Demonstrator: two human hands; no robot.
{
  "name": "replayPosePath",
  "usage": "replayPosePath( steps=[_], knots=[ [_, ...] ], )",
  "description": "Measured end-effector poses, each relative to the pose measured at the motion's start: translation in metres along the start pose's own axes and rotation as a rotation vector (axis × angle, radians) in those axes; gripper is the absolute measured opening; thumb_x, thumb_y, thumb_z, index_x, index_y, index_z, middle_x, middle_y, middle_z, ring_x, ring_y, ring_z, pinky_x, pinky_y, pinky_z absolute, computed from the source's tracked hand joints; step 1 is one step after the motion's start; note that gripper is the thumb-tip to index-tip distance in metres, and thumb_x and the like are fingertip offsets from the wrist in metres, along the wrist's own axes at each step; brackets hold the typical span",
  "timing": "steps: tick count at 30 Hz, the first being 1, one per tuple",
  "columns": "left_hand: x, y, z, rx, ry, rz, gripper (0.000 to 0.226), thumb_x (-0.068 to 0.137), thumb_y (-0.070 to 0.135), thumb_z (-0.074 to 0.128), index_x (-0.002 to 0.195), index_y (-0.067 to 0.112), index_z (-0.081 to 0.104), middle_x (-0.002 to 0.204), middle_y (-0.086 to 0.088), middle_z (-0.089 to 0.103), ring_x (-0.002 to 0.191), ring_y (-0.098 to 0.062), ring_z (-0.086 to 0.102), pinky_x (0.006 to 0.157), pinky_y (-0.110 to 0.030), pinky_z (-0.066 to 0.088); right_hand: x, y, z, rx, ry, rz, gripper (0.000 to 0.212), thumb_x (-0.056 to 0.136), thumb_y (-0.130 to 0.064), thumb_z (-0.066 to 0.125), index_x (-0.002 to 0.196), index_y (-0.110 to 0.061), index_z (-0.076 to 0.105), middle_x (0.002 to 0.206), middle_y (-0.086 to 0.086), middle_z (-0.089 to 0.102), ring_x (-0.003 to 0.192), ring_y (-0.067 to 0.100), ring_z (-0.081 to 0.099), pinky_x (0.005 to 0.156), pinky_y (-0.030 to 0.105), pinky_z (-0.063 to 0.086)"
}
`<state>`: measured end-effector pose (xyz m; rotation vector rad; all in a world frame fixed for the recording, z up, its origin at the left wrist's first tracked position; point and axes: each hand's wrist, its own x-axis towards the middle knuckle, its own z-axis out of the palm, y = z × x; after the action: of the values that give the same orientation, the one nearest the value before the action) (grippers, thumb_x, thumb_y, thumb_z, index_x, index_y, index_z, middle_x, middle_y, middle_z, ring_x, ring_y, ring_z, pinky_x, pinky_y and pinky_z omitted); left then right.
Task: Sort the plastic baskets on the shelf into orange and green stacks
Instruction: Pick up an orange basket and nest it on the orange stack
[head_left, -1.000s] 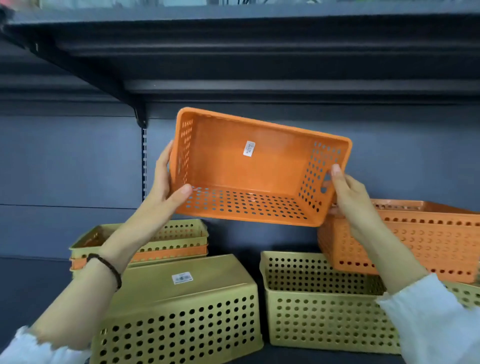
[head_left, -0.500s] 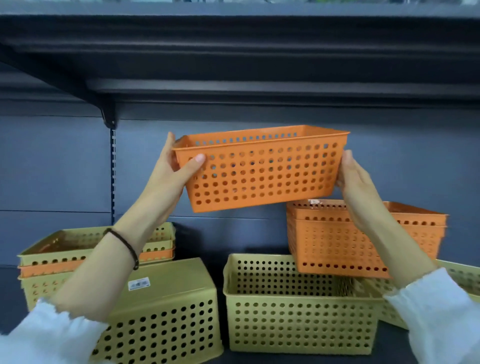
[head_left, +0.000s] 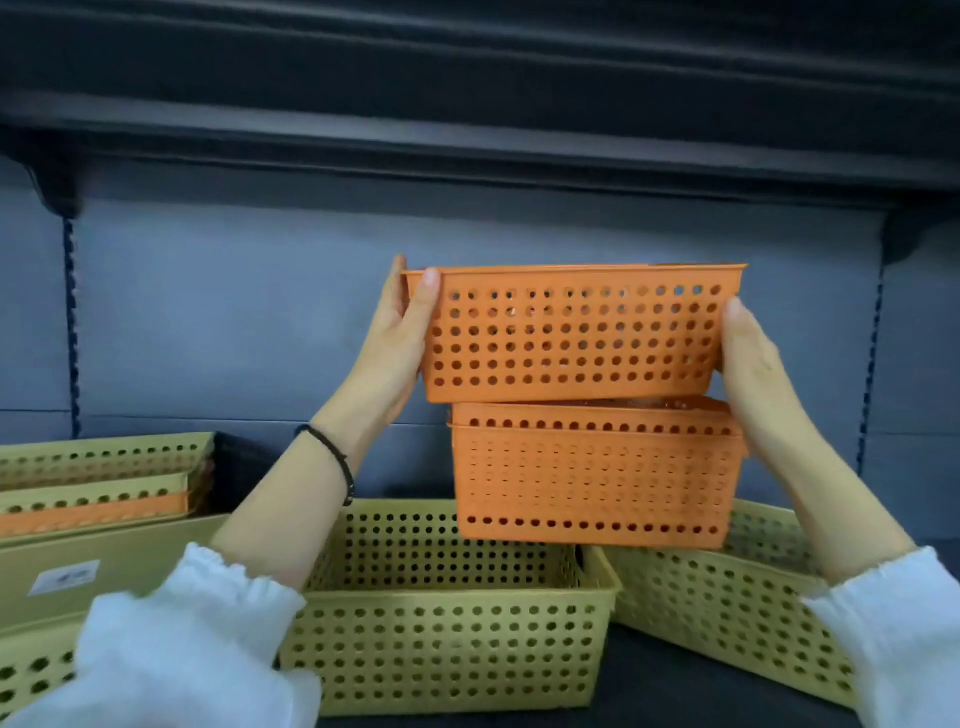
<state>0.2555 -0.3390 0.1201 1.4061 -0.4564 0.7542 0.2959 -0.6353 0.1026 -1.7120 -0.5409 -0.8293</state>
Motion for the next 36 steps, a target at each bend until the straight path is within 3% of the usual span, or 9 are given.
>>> replayPosePath(
  steps=[5,9,13,15,17,19,23,31,36],
  knots=[
    [0.016,-0.008,0.022,0.016,-0.028,-0.085,0.065,0.095,0.045,0.047,0.149,0.020,0.022,0.132,-0.002,0.057,0.117,-0.014,0.059,0.102,-0.038,0.045,0.002,0.016,-0.022,-0.089,-0.020,0.031,0.050,0.097,-0.060,0.022,0.122,-0.029,0.053,0.127,-0.008,0.056,0.119,0.011,0.049,0.106,0.040,0.035],
    [0.012,-0.023,0.017,0.115,-0.037,-0.196,0.053,0.090,0.047,0.049,0.126,0.009,0.048,0.097,0.001,0.062,0.097,-0.017,0.061,0.097,-0.038,0.044,-0.007,0.029,-0.028,-0.151,-0.089,0.095,0.063,0.094,-0.066,0.019,0.127,-0.028,0.056,0.126,-0.007,0.057,0.116,0.012,0.050,0.099,0.039,0.039],
    [-0.014,-0.043,0.004,0.319,-0.110,-0.281,0.054,0.091,0.048,0.050,0.137,0.019,0.046,0.130,0.009,0.049,0.124,-0.006,0.037,0.103,-0.027,0.020,-0.028,0.052,-0.024,-0.120,-0.040,0.155,0.070,0.089,-0.071,0.018,0.129,-0.025,0.053,0.128,-0.005,0.055,0.121,0.015,0.049,0.096,0.034,0.033],
    [-0.027,-0.050,0.003,0.300,-0.125,-0.313,0.055,0.094,0.047,0.048,0.144,0.027,0.036,0.137,0.013,0.042,0.125,-0.002,0.031,0.103,-0.025,0.017,-0.036,0.059,-0.018,-0.026,-0.010,0.230,0.071,0.090,-0.068,0.021,0.148,-0.028,0.028,0.150,-0.003,0.038,0.138,0.018,0.035,0.107,0.033,0.026],
    [-0.035,-0.053,0.006,0.221,-0.124,-0.350,0.060,0.090,0.056,0.048,0.145,0.037,0.030,0.141,0.006,0.048,0.129,-0.011,0.041,0.111,-0.040,0.023,-0.043,0.059,-0.009,0.064,-0.029,0.286,0.076,0.086,-0.071,0.022,0.152,-0.036,0.004,0.159,-0.004,0.021,0.144,0.017,0.026,0.115,0.039,0.020],
    [-0.039,-0.053,0.010,0.134,-0.106,-0.375,0.056,0.090,0.058,0.046,0.142,0.041,0.030,0.134,-0.003,0.057,0.123,-0.022,0.053,0.105,-0.051,0.038,-0.045,0.059,-0.003,0.098,-0.020,0.260,0.076,0.084,-0.077,0.022,0.150,-0.042,0.007,0.159,-0.006,0.022,0.143,0.015,0.027,0.116,0.049,0.022],
    [-0.037,-0.047,0.002,0.093,-0.055,-0.341,0.054,0.089,0.059,0.047,0.136,0.033,0.041,0.129,-0.007,0.062,0.113,-0.021,0.062,0.096,-0.049,0.048,-0.044,0.052,0.011,0.126,-0.012,0.219,0.063,0.091,-0.067,0.023,0.148,-0.039,0.019,0.149,-0.011,0.033,0.137,0.011,0.033,0.114,0.052,0.028],
    [-0.043,0.008,-0.064,0.126,0.072,-0.160,0.048,0.095,0.048,0.046,0.136,0.025,0.043,0.116,-0.001,0.061,0.099,-0.012,0.060,0.094,-0.039,0.046,-0.047,-0.011,0.071,0.244,-0.023,0.117,0.066,0.088,-0.067,0.028,0.147,-0.040,0.022,0.144,-0.013,0.039,0.129,0.005,0.041,0.110,0.038,0.033],
    [-0.063,0.065,-0.150,0.218,0.204,-0.103,0.044,0.096,0.048,0.043,0.136,0.029,0.043,0.129,-0.003,0.058,0.111,-0.015,0.057,0.086,-0.035,0.045,-0.057,-0.066,0.143,0.355,-0.158,0.063,0.066,0.087,-0.064,0.026,0.148,-0.040,0.017,0.128,-0.026,0.045,0.107,-0.022,0.044,0.086,0.011,0.038]
  ],
)
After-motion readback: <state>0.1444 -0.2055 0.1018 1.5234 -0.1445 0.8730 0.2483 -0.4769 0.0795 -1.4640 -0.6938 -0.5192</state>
